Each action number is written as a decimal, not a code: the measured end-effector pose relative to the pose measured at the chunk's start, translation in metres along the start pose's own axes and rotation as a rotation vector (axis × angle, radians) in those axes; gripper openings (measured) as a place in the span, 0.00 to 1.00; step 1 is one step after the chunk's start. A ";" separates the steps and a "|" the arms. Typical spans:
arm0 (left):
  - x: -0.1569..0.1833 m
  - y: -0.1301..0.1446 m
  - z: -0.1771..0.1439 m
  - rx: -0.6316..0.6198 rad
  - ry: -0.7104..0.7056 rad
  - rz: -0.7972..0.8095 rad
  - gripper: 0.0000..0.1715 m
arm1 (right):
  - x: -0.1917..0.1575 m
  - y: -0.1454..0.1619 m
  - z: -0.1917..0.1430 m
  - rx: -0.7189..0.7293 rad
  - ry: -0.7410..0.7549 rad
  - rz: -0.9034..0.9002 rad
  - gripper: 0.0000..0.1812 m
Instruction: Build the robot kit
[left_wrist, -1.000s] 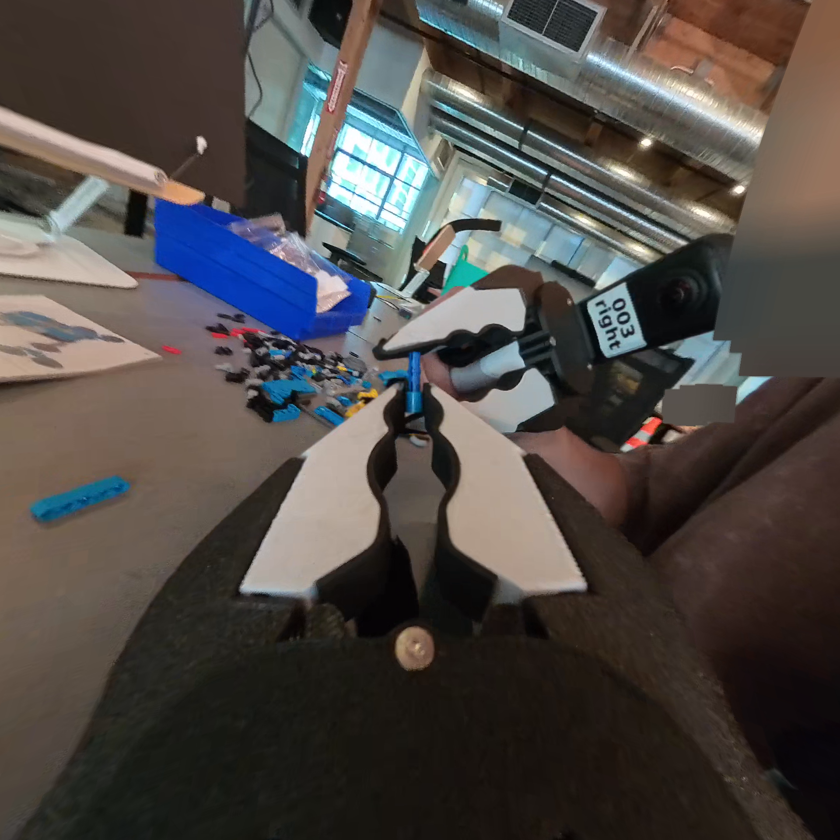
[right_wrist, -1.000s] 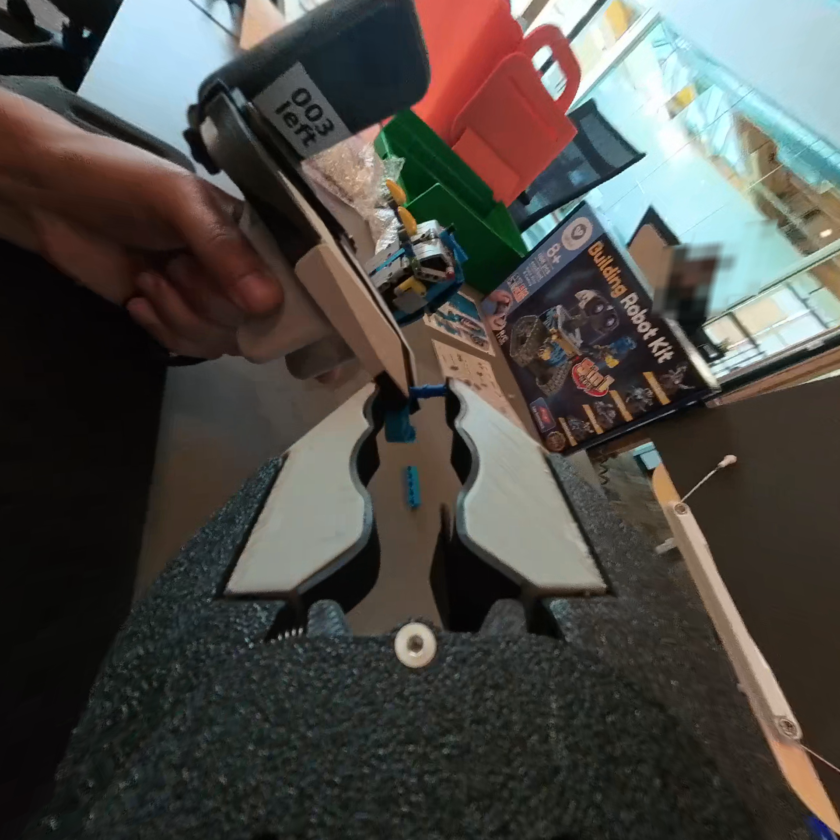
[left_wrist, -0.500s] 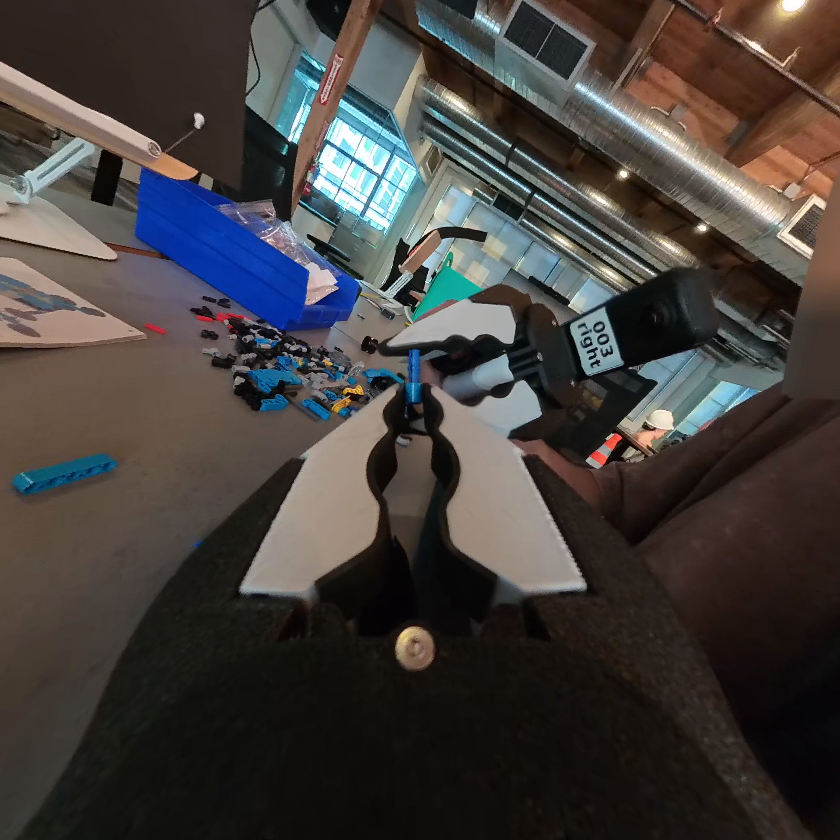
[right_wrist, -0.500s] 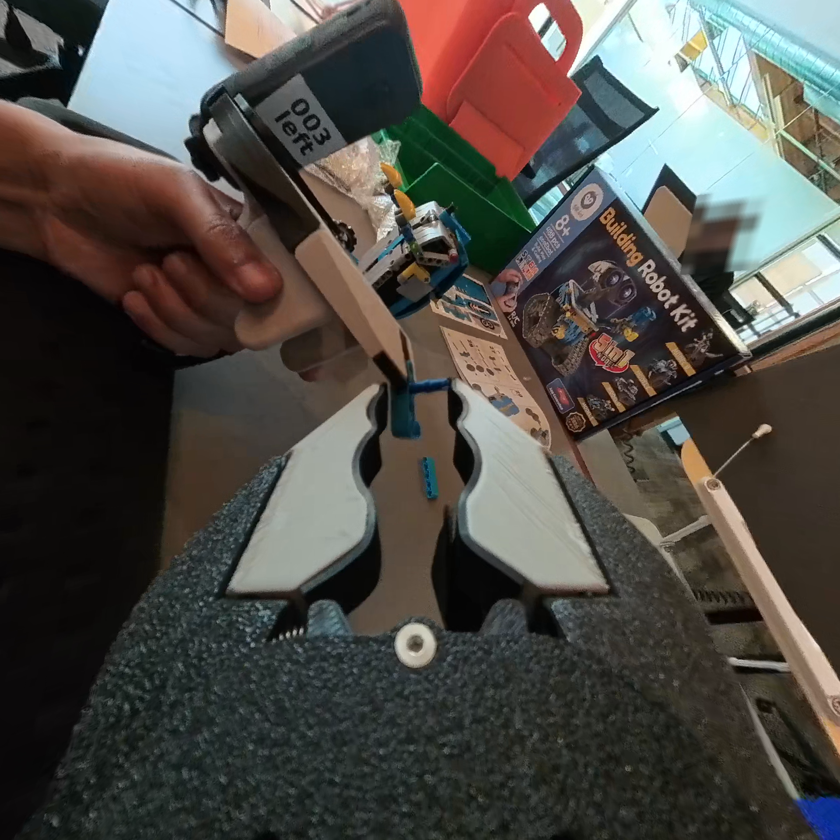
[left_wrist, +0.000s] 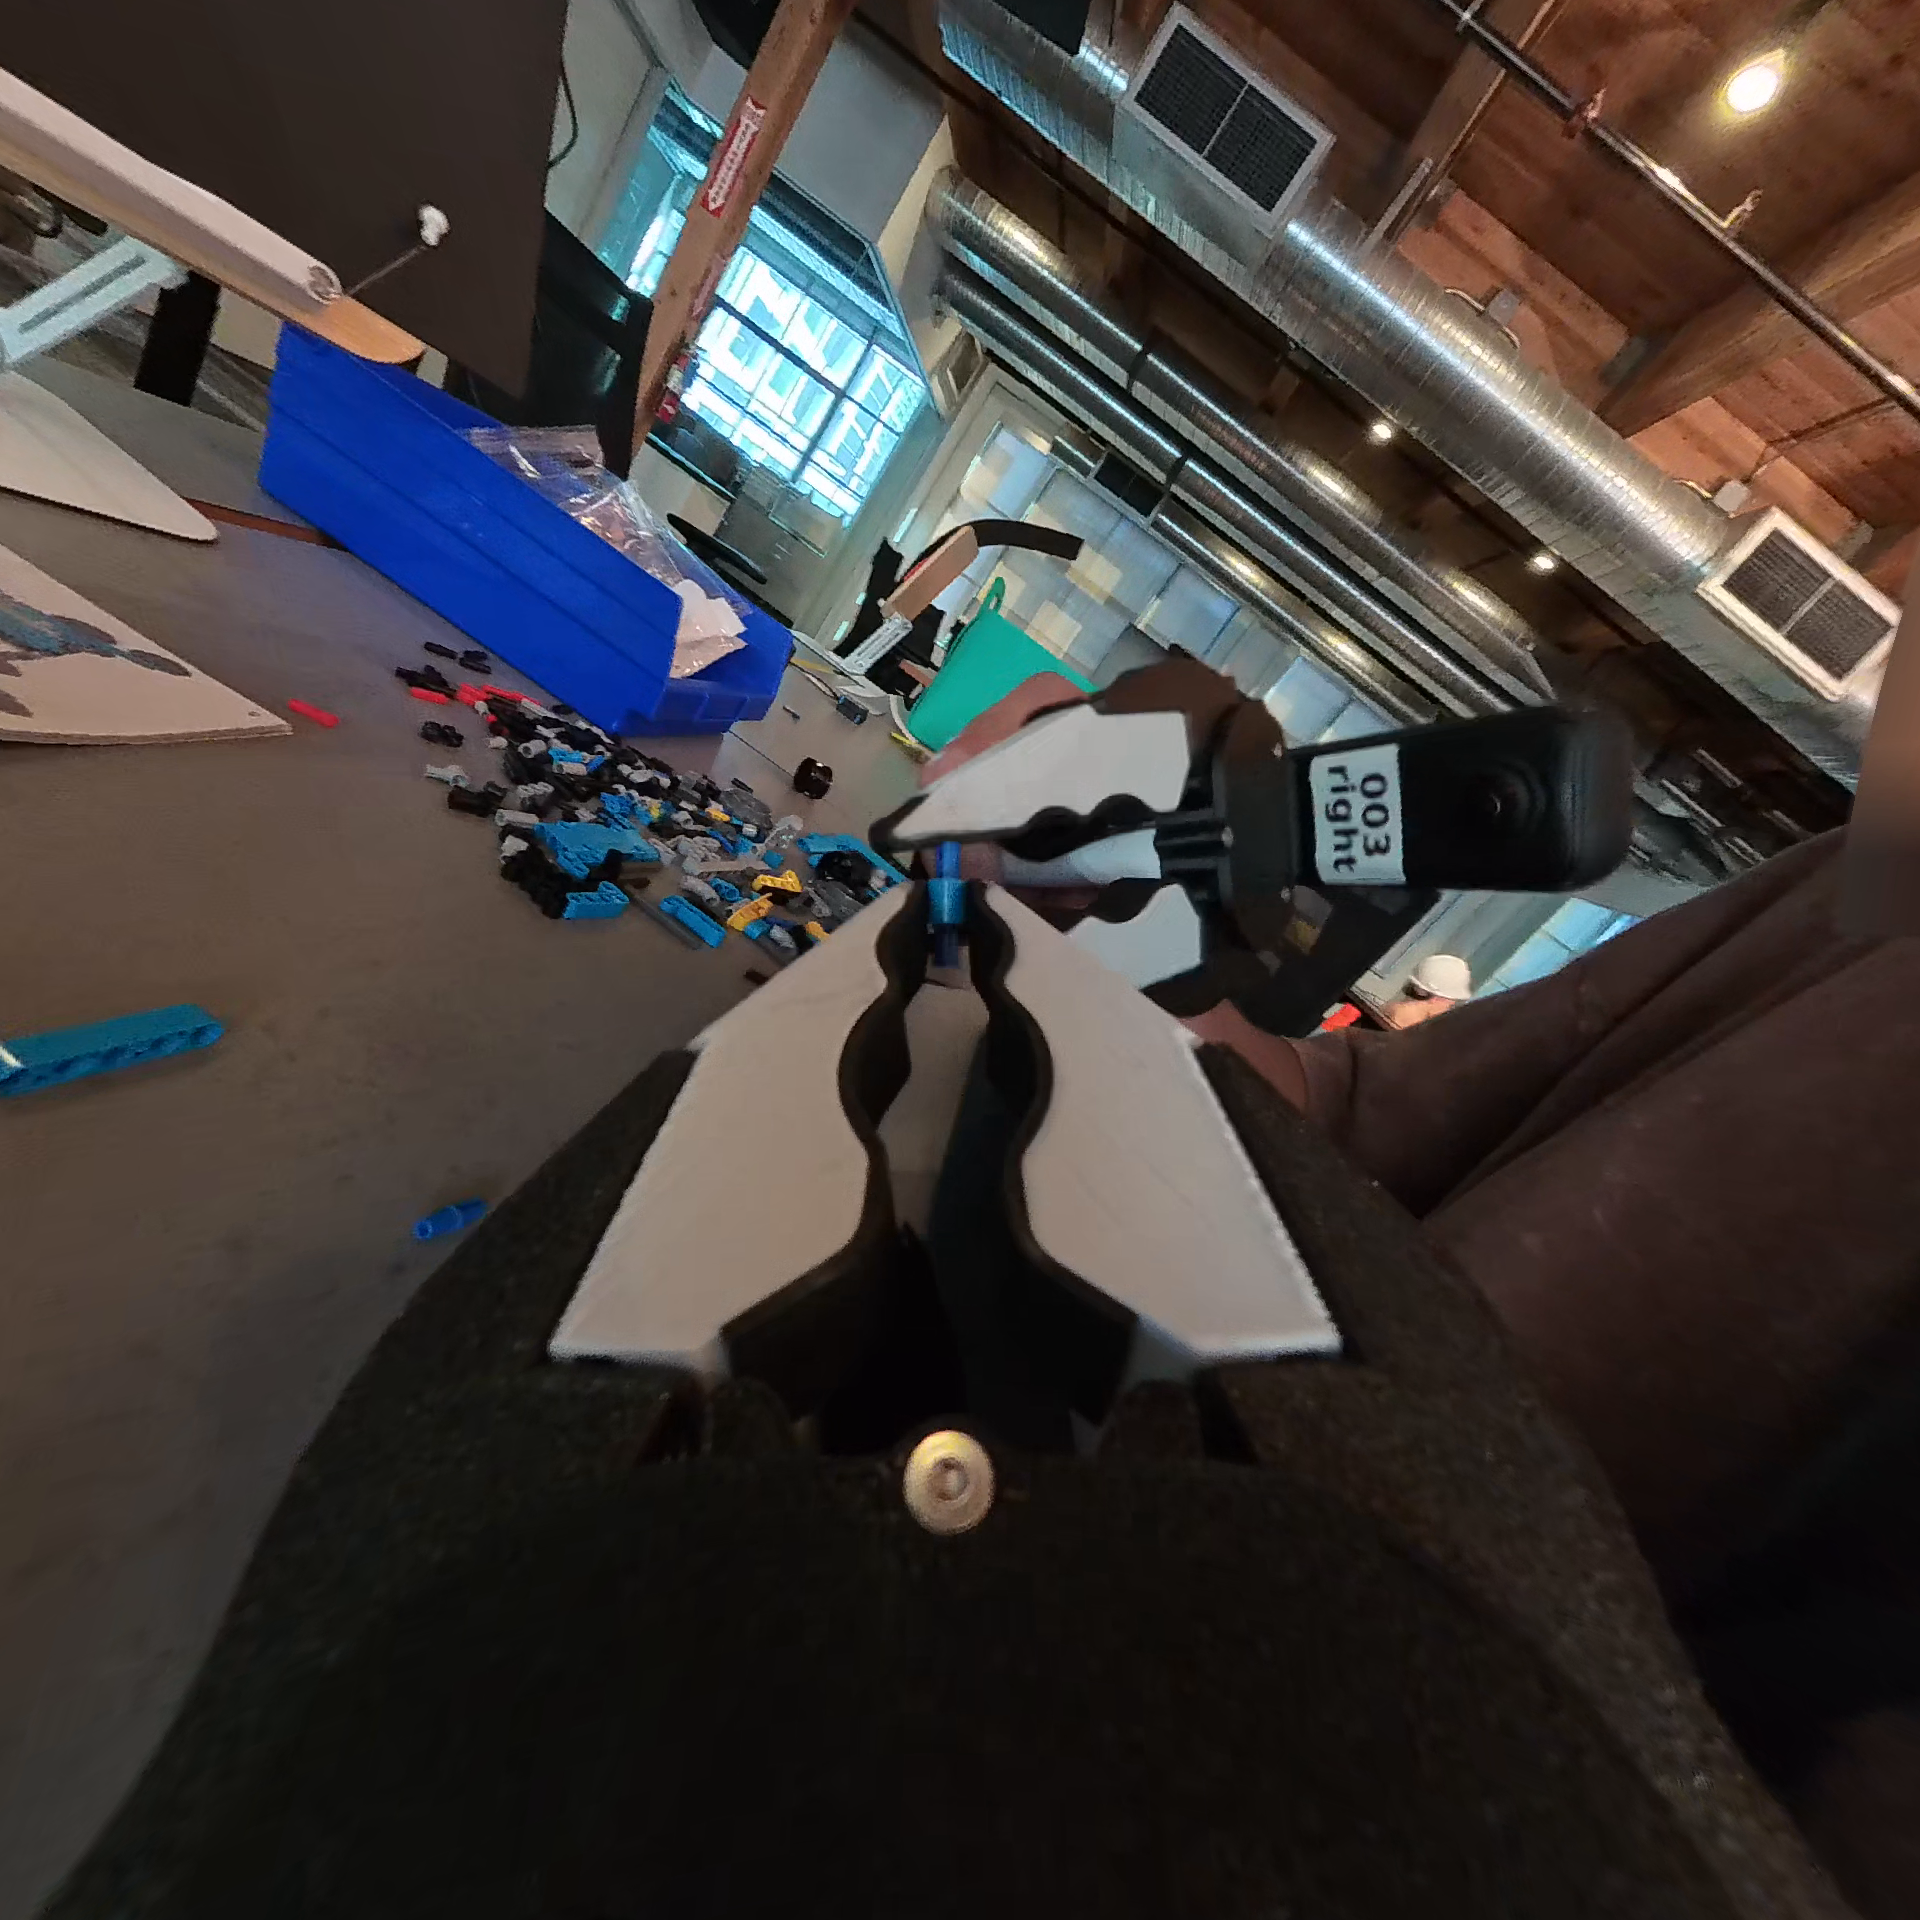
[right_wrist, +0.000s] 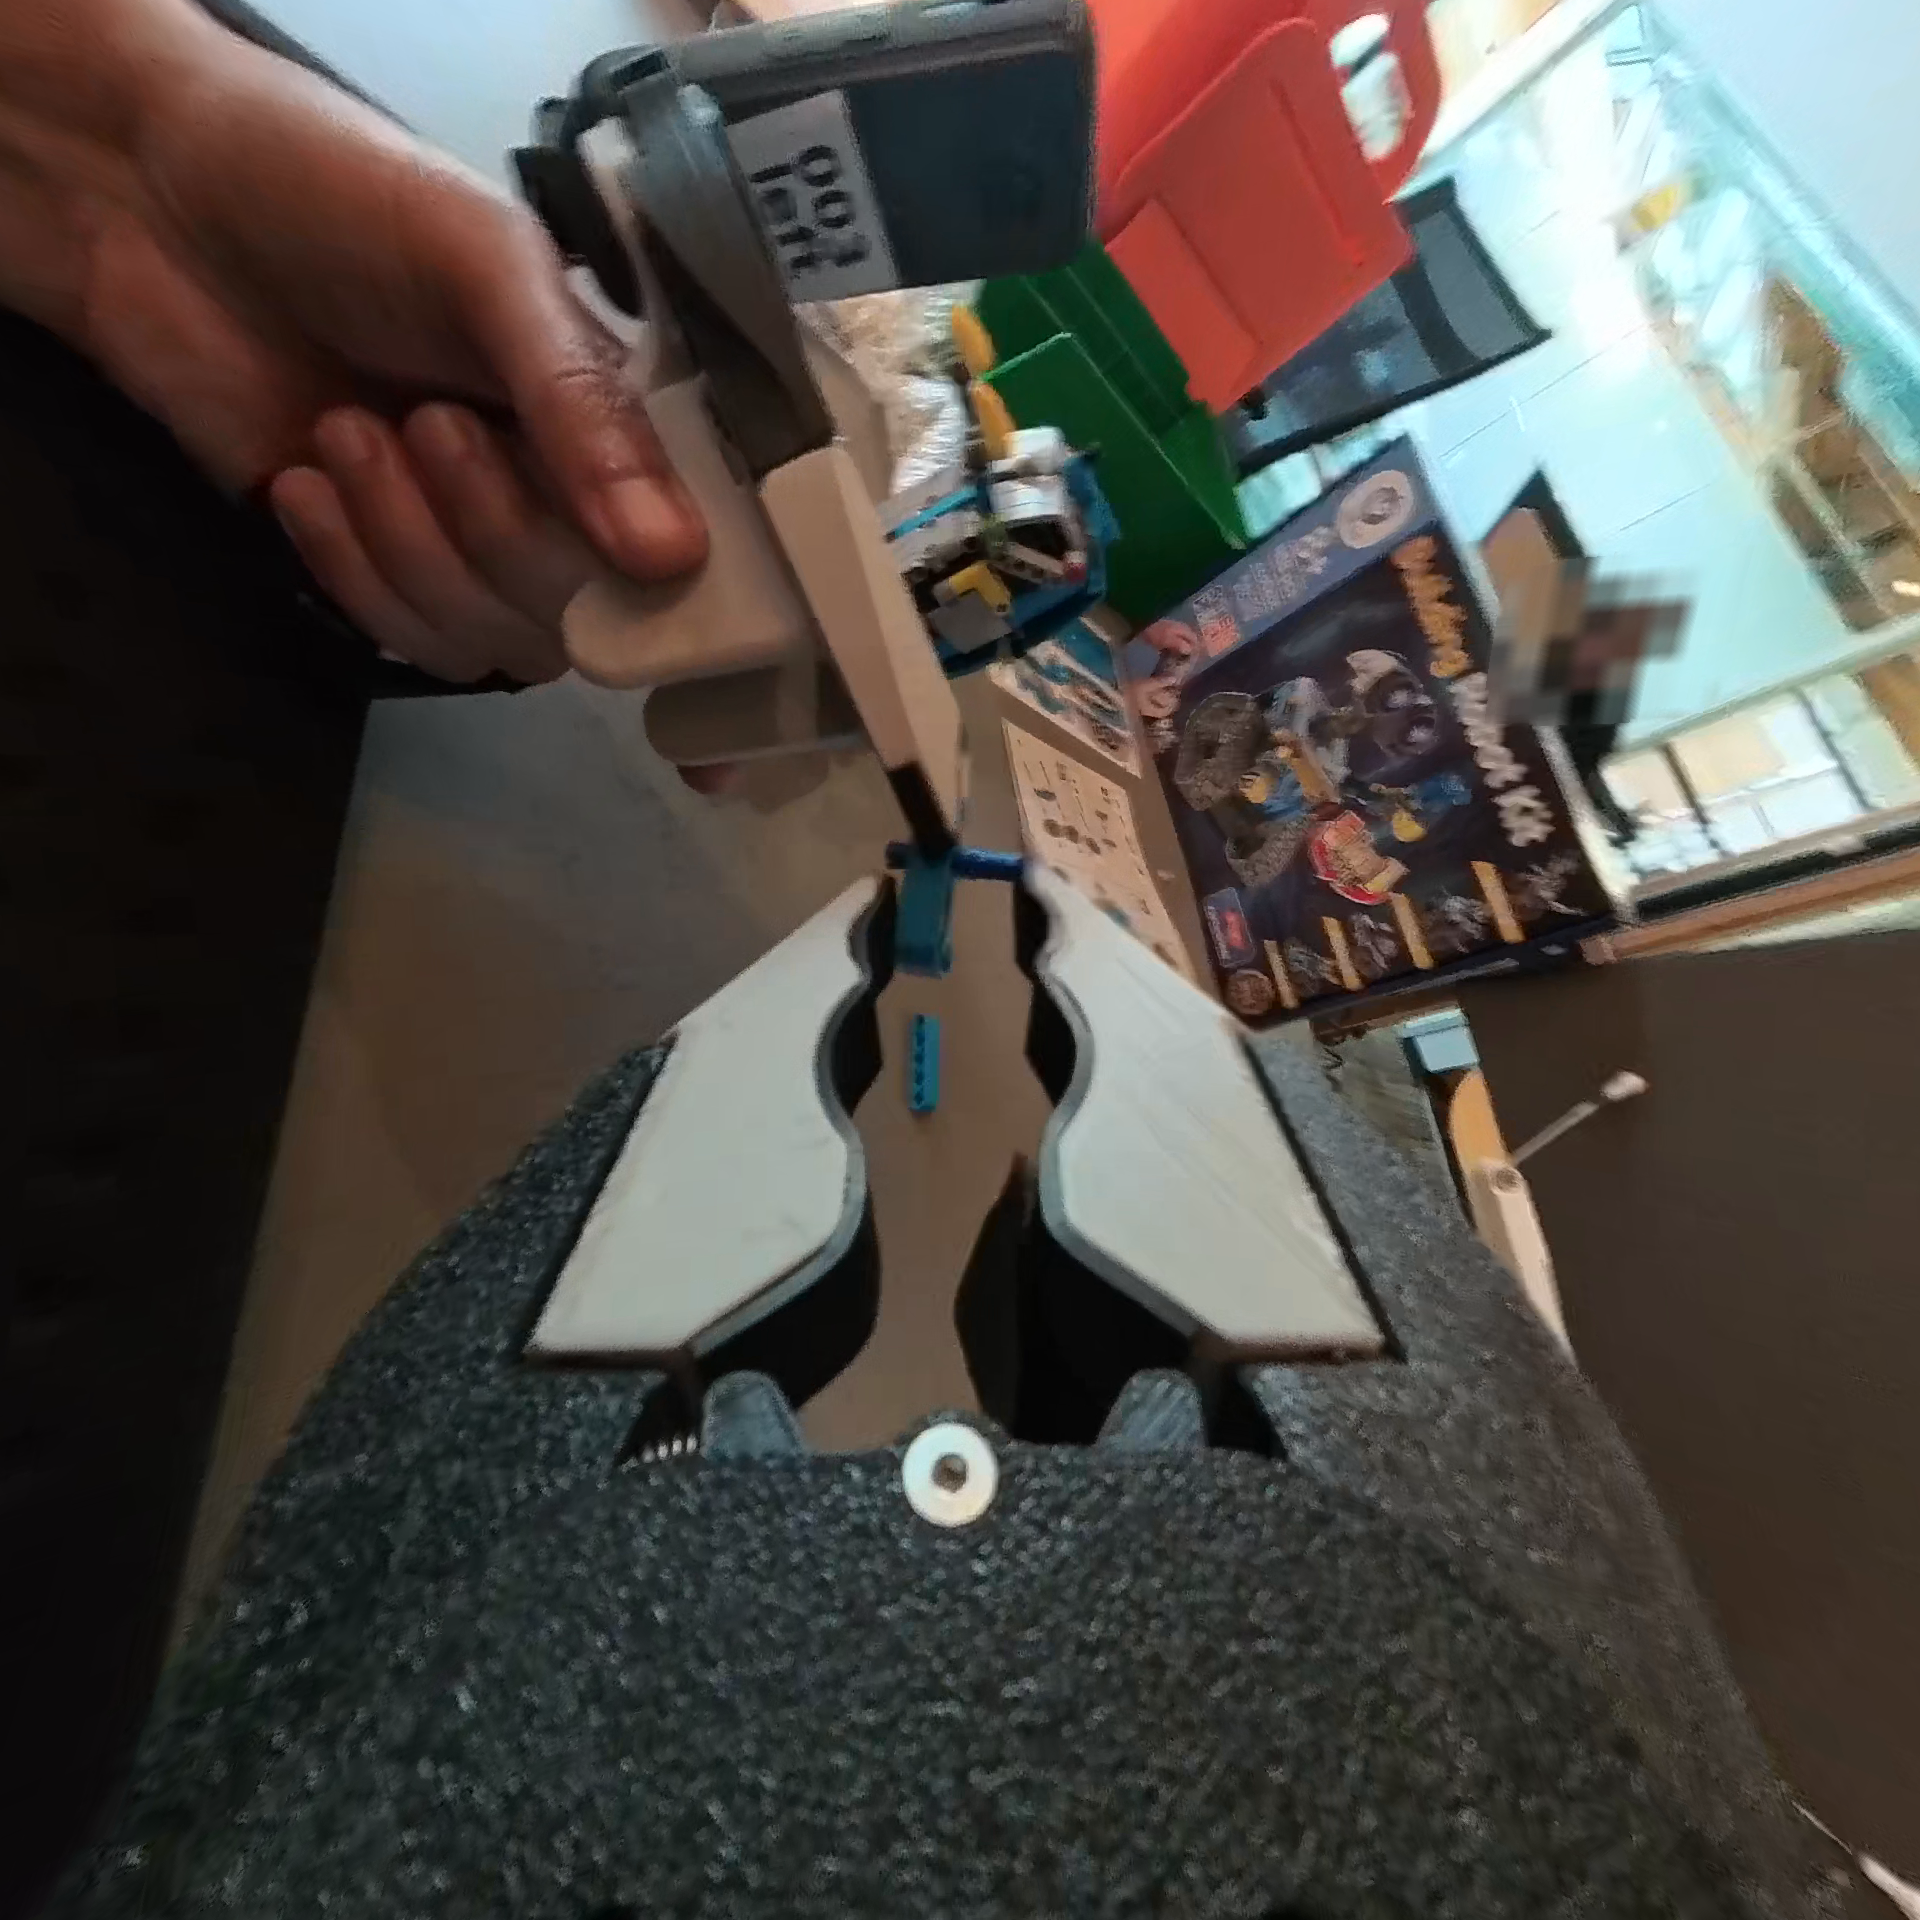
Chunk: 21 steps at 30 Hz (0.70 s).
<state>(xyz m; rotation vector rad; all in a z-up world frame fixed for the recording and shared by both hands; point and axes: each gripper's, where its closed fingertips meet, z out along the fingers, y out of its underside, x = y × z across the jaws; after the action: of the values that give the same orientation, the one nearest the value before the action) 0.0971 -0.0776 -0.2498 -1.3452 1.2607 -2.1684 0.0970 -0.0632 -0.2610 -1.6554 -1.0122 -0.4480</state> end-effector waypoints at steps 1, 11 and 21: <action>-0.001 -0.001 -0.001 0.004 -0.009 0.006 0.03 | -0.001 0.000 0.002 -0.004 0.006 -0.002 0.11; -0.005 -0.002 -0.001 0.011 -0.048 0.032 0.03 | 0.001 0.003 0.006 -0.005 0.050 0.056 0.09; 0.032 -0.041 -0.017 0.236 -0.165 0.599 0.04 | 0.017 -0.032 -0.012 0.562 -0.516 1.103 0.34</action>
<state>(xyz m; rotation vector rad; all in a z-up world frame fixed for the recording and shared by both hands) 0.0743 -0.0656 -0.2014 -0.8827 1.1182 -1.6863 0.0833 -0.0658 -0.2252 -1.5476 -0.3629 0.9451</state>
